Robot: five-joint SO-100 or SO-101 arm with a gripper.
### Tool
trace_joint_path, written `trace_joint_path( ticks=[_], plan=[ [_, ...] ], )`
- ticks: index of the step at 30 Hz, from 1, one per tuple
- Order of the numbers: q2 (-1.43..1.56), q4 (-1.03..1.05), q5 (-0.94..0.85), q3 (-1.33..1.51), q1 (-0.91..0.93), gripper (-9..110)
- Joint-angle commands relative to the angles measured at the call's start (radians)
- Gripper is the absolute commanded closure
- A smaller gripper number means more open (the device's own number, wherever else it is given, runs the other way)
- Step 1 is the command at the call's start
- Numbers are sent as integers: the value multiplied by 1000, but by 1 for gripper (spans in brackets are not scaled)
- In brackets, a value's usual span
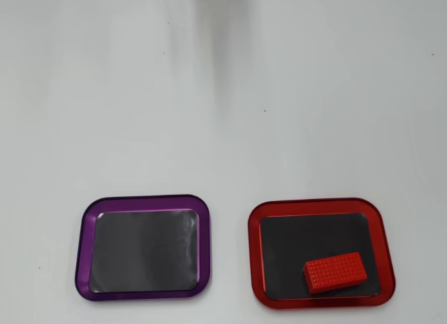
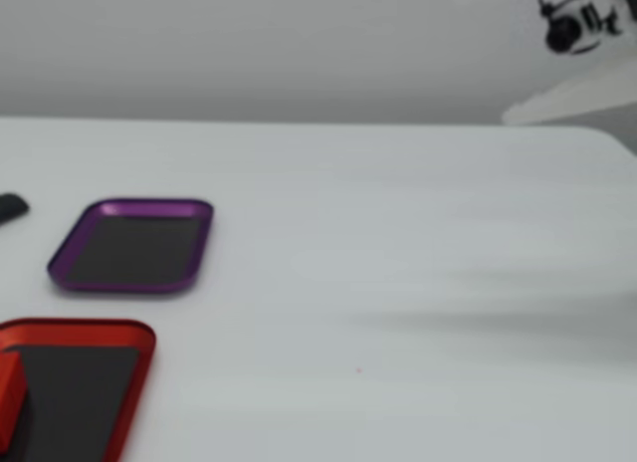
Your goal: Grasp a red block and put it in the left red dish.
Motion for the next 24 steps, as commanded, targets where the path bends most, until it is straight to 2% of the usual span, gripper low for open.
trace_joint_path(
  ticks=[1, 9, 16, 21, 24],
  plan=[
    [74, -54, 2, 97, 17, 73],
    [28, -80, 9, 301, 3, 73],
    [-71, -87, 69, 327, 0, 74],
    [-112, -94, 72, 345, -6, 83],
    [-117, -109, 72, 360, -78, 90]
  ],
)
